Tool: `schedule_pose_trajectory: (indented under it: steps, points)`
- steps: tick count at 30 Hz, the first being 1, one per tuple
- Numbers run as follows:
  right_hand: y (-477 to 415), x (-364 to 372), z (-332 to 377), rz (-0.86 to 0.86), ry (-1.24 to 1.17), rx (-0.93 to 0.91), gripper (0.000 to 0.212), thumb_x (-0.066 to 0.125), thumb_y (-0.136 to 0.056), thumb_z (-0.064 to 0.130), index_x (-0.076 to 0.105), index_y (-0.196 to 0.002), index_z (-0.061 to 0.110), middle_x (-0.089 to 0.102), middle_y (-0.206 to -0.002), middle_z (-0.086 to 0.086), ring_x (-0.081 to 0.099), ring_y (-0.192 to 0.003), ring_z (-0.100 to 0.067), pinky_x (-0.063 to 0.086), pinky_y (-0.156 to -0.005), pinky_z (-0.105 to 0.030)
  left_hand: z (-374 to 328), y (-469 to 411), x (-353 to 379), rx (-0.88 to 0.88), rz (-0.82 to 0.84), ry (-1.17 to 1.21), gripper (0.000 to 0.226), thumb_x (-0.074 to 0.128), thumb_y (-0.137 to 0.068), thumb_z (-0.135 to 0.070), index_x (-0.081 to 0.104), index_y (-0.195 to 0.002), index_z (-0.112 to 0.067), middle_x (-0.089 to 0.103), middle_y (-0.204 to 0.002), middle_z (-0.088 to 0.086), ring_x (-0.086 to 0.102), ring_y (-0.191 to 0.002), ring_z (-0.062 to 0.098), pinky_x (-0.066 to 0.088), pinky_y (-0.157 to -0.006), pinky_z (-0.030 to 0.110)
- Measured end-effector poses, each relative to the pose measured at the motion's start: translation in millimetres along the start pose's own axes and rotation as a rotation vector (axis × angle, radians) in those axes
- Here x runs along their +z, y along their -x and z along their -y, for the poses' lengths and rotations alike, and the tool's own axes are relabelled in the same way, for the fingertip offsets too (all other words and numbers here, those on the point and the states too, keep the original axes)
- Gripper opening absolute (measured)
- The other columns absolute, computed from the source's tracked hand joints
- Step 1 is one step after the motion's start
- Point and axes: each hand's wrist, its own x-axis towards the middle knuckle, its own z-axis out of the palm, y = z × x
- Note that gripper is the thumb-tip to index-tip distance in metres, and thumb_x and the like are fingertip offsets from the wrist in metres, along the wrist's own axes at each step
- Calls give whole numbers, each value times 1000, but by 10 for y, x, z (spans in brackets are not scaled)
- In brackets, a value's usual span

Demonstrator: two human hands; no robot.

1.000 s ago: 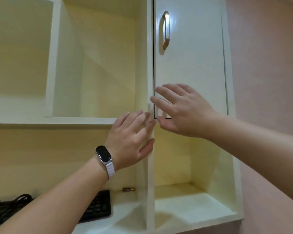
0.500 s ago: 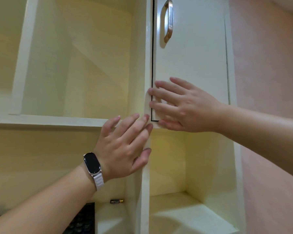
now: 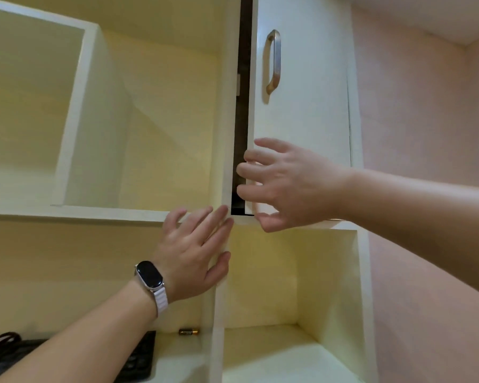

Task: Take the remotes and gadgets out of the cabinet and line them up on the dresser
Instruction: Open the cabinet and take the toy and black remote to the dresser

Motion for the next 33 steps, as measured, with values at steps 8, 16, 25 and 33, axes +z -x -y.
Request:
schedule_pose_trajectory:
  steps: [8, 16, 25, 33]
  points:
    - [473, -467, -209, -66, -67, -49, 38, 48, -86, 48, 63, -89, 13, 56, -88, -8, 53, -88, -30, 42, -99, -50, -243, -165, -207, -77, 249, 39, 58, 59, -75, -43, 64, -125, -14, 58, -136, 10, 48, -127, 34, 37, -99, 53]
    - [1322, -831, -407, -61, -32, 42, 29, 55, -78, 41, 61, -76, 12, 56, -85, -12, 56, -87, -36, 44, -96, -49, -428, -232, -195, -181, 375, -21, 63, 48, -75, -45, 59, -129, -12, 57, -135, 12, 44, -128, 37, 31, -101, 59]
    - [2072, -938, -579, 155, 51, 182, 40, 50, -77, 44, 62, -84, 6, 54, -89, -16, 54, -88, -38, 42, -93, -50, -464, -281, -315, -200, 435, 8, 71, 41, -72, -47, 56, -132, -11, 56, -134, 12, 42, -127, 39, 30, -101, 61]
    - [2293, -916, -595, 391, 100, 266, 31, 49, -79, 42, 57, -76, 12, 49, -81, -9, 49, -76, -32, 45, -77, -44, -384, -273, -379, -164, 485, 8, 69, 41, -76, -49, 54, -135, -16, 55, -138, 9, 42, -129, 36, 33, -101, 57]
